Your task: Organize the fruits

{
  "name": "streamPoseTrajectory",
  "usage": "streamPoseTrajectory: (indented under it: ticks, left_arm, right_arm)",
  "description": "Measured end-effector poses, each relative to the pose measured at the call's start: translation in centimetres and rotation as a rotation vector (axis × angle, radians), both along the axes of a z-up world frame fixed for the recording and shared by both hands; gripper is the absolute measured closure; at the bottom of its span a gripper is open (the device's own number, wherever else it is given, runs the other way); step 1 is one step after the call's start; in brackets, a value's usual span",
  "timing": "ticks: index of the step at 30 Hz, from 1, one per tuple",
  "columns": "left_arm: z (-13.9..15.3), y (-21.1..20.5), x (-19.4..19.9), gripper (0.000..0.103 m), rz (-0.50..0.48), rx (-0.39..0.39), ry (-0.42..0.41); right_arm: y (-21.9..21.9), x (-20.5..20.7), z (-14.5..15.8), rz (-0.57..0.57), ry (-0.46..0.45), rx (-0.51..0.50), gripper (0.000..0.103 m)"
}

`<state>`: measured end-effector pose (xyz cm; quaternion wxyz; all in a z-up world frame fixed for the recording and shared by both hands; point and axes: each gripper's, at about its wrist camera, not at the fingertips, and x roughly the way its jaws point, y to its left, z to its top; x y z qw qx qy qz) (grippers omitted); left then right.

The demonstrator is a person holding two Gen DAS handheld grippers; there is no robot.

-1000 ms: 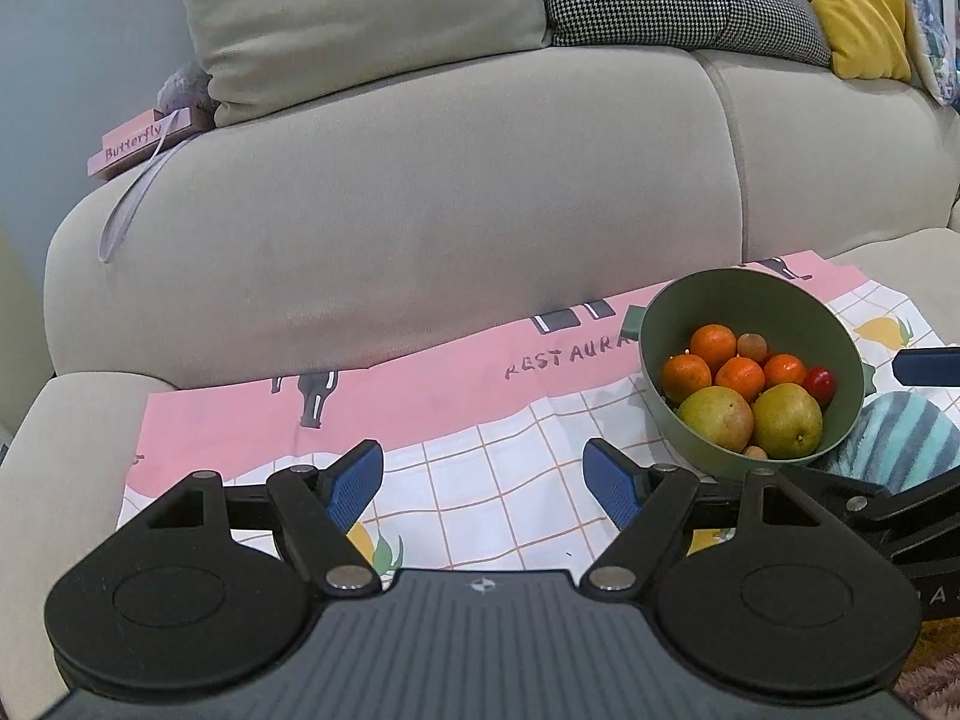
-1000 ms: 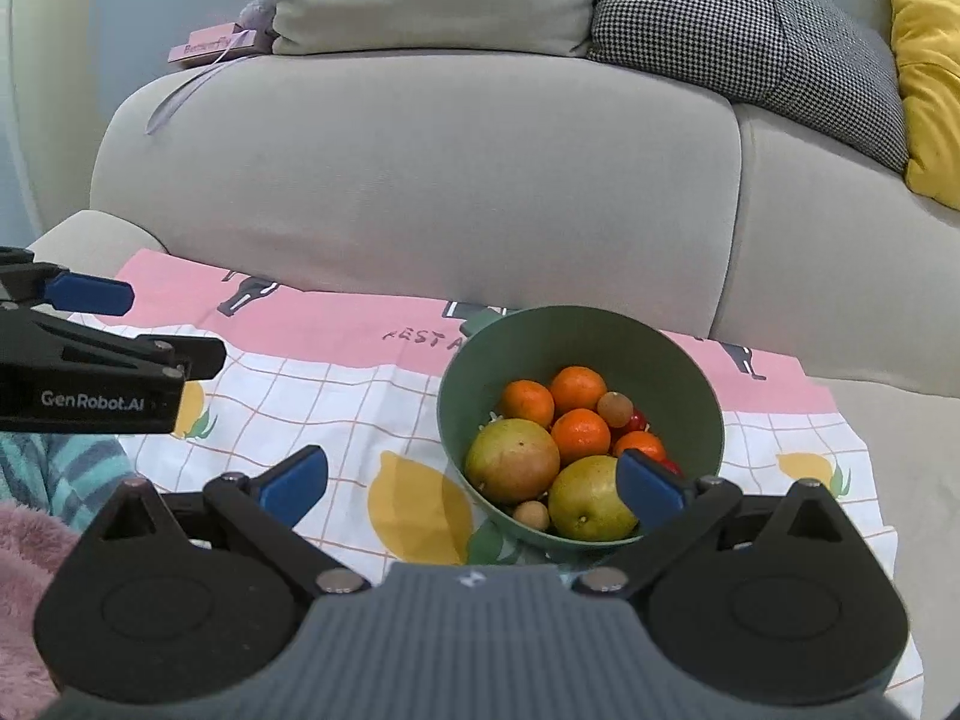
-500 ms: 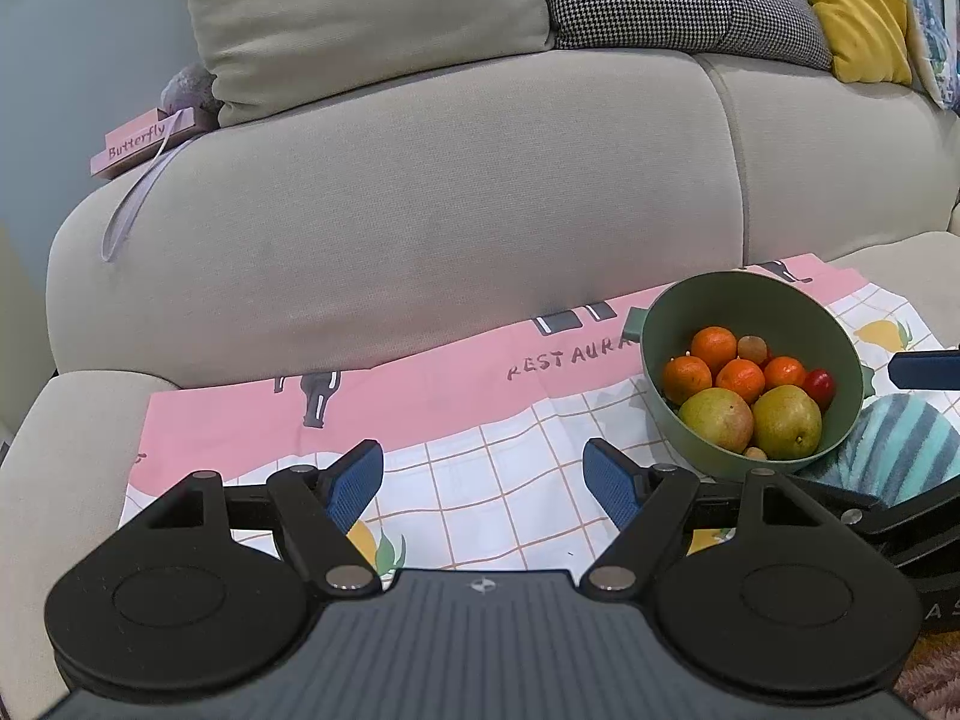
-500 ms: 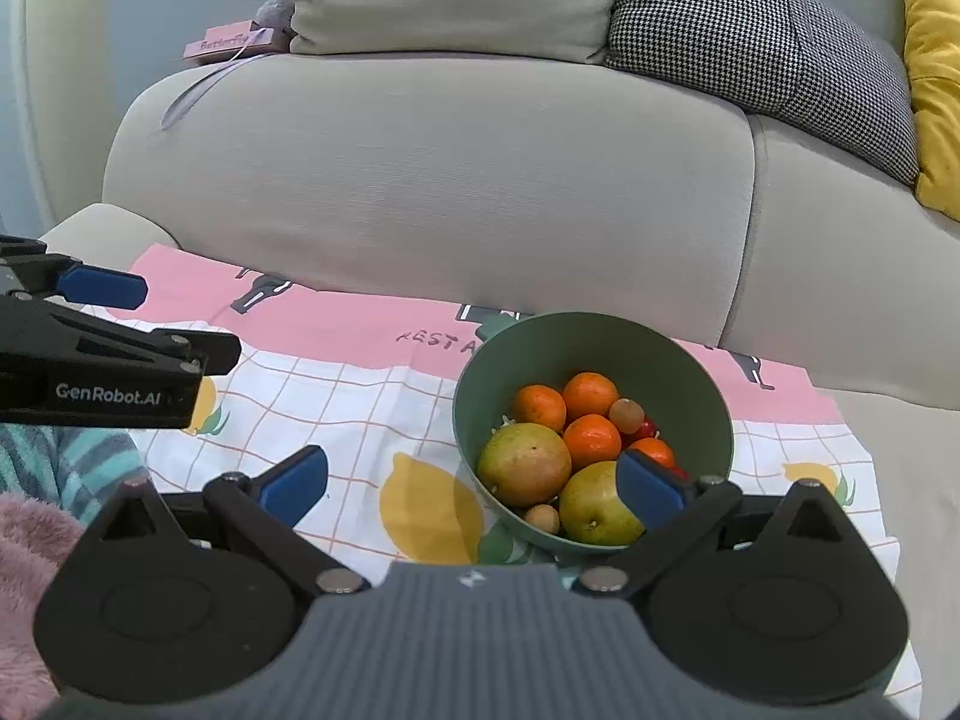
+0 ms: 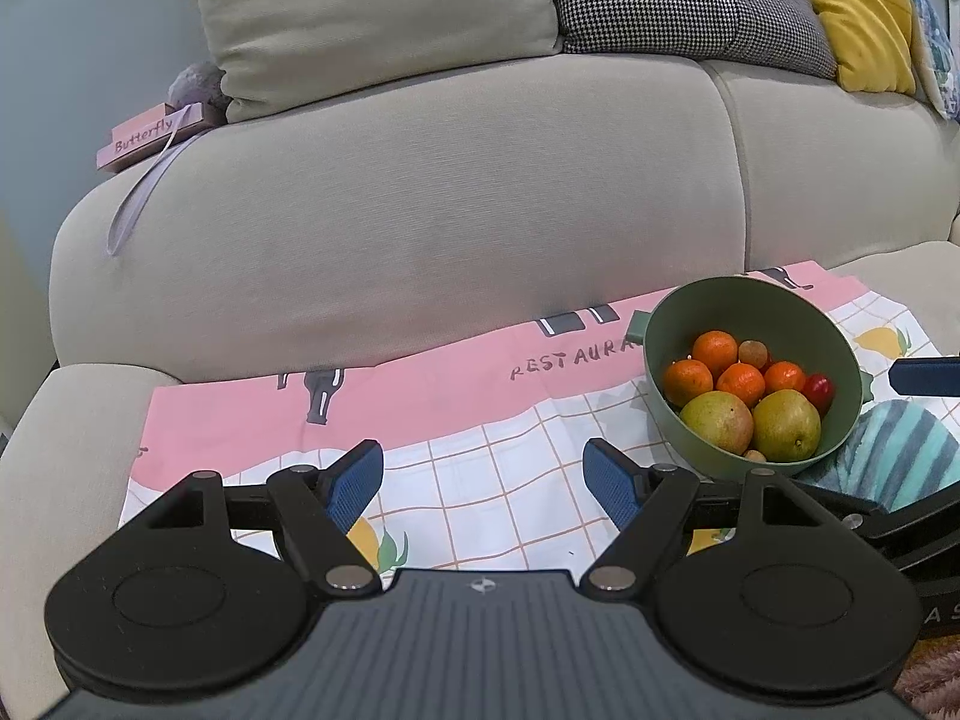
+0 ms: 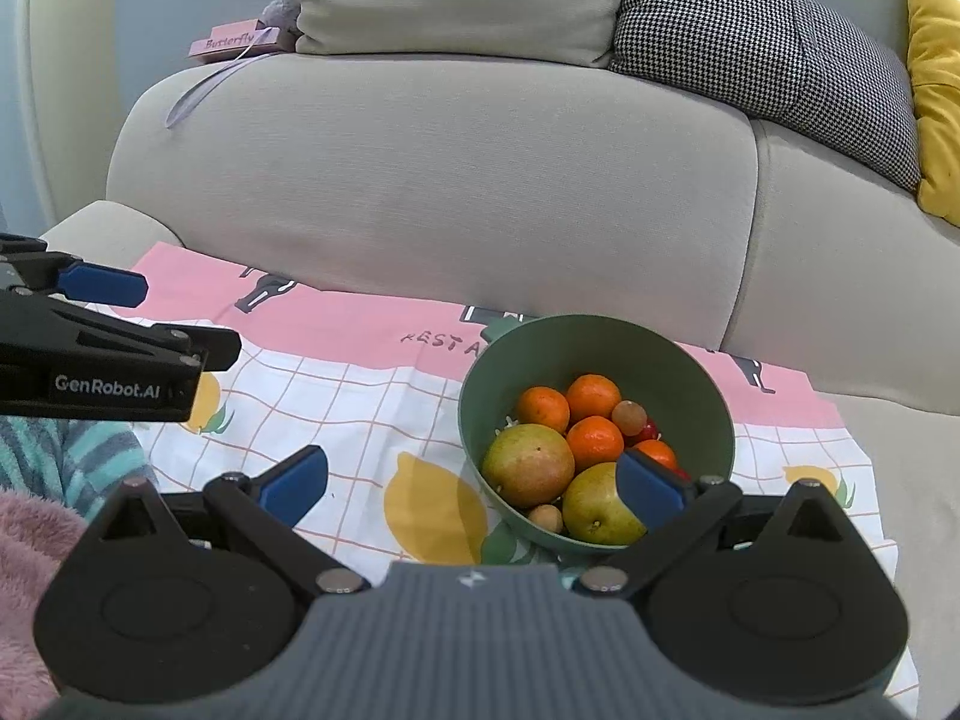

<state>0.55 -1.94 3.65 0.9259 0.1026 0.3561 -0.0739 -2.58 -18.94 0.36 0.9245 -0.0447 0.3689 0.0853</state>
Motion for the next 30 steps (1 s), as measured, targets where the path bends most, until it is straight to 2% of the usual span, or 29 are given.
streamPoseTrajectory:
  ticks: [30]
  left_arm:
    - [0.08, -0.03, -0.31, 0.014, 0.012, -0.014, 0.003]
  right_arm:
    - [-0.16, -0.06, -0.23, -0.003, 0.017, 0.012, 0.004]
